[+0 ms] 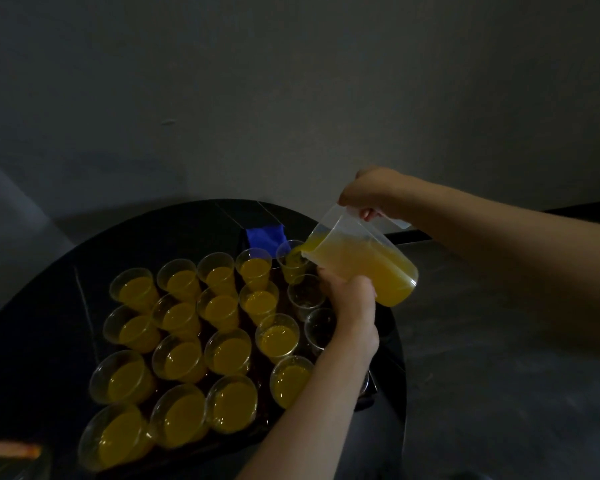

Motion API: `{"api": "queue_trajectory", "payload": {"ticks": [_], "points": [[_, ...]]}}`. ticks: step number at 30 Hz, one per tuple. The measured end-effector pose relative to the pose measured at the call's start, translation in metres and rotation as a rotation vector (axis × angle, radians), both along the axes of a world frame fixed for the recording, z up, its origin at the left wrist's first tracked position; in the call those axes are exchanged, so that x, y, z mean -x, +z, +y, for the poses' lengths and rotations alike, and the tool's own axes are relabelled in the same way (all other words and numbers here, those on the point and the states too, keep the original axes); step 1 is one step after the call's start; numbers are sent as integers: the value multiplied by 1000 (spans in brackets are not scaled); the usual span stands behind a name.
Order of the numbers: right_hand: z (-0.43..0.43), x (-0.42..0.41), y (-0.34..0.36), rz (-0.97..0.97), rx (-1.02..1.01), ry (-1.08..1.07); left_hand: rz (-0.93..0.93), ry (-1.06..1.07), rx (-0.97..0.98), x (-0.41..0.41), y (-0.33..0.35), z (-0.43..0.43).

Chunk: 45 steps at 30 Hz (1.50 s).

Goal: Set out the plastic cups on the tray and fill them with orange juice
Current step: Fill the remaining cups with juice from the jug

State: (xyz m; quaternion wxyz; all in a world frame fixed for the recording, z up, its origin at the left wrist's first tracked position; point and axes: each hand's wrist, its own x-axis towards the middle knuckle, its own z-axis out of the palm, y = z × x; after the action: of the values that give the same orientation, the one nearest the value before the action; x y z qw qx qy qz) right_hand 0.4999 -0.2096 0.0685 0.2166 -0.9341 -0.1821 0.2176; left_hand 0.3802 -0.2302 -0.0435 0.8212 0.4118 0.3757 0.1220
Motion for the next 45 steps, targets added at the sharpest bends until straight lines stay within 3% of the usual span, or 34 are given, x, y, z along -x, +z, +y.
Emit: {"api": "queue_trajectory", "payload": {"ticks": [45], "points": [[2, -8, 10, -48, 27, -1, -12, -89, -92, -3, -1, 2]]}}
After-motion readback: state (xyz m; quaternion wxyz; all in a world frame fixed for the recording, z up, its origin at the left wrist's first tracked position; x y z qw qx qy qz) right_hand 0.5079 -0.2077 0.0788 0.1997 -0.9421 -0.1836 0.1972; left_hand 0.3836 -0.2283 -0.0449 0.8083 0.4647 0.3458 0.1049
